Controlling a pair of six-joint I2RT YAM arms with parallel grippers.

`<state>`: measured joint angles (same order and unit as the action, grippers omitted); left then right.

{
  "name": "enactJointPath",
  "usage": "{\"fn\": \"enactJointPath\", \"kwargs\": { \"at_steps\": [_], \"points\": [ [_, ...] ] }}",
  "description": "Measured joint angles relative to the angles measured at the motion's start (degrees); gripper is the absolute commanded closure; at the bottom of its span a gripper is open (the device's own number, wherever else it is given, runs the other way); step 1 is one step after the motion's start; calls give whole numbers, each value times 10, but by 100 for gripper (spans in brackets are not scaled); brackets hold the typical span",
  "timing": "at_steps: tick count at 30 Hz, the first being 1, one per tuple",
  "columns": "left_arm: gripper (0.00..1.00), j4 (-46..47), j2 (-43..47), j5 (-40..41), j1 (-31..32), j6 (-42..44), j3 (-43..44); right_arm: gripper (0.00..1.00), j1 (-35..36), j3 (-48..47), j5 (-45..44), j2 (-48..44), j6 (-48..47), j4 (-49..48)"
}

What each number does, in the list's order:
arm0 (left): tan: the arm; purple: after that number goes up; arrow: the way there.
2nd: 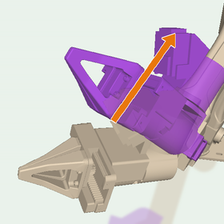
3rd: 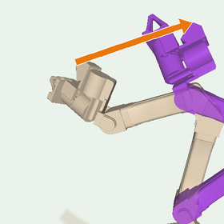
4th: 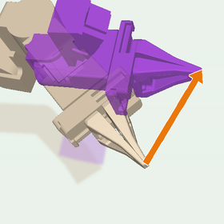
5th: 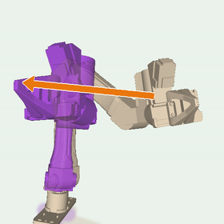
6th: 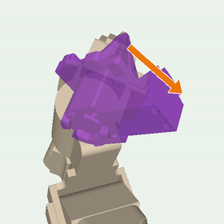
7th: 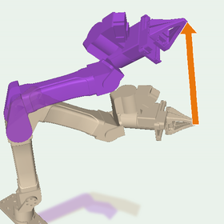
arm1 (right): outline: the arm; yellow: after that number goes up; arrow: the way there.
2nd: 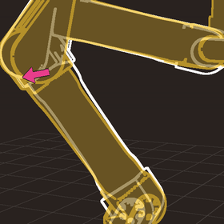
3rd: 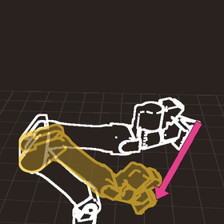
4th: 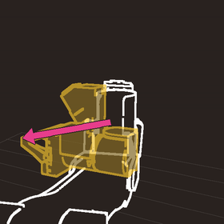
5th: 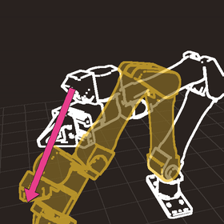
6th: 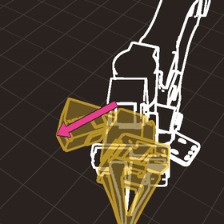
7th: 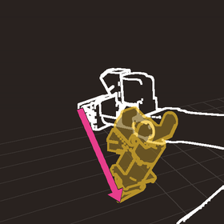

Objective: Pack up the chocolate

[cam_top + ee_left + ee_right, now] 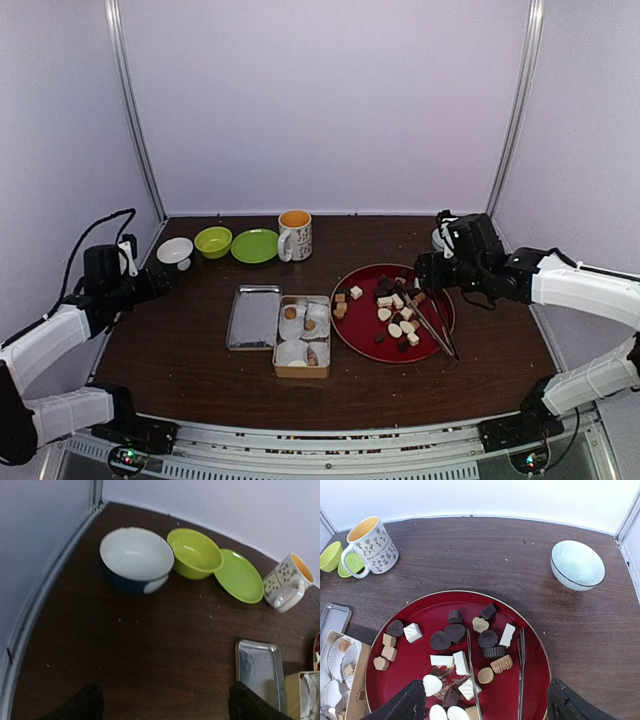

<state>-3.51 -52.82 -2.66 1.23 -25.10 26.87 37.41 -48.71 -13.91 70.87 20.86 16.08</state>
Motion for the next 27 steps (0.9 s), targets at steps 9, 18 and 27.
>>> {"fn": "enactJointPath", "kwargs": {
  "at_steps": [9, 18, 27],
  "points": [
    [16, -130, -42, -78, 151, -56, 2, 19, -4, 2, 39, 0, 2, -29],
    [24, -176, -185, -27, 247, -80, 66, 18, -5, 40, 64, -15, 16, -38],
    [32, -209, -296, 41, 309, -100, 144, 18, -5, 62, 66, -68, 26, -39]
  ]
}}
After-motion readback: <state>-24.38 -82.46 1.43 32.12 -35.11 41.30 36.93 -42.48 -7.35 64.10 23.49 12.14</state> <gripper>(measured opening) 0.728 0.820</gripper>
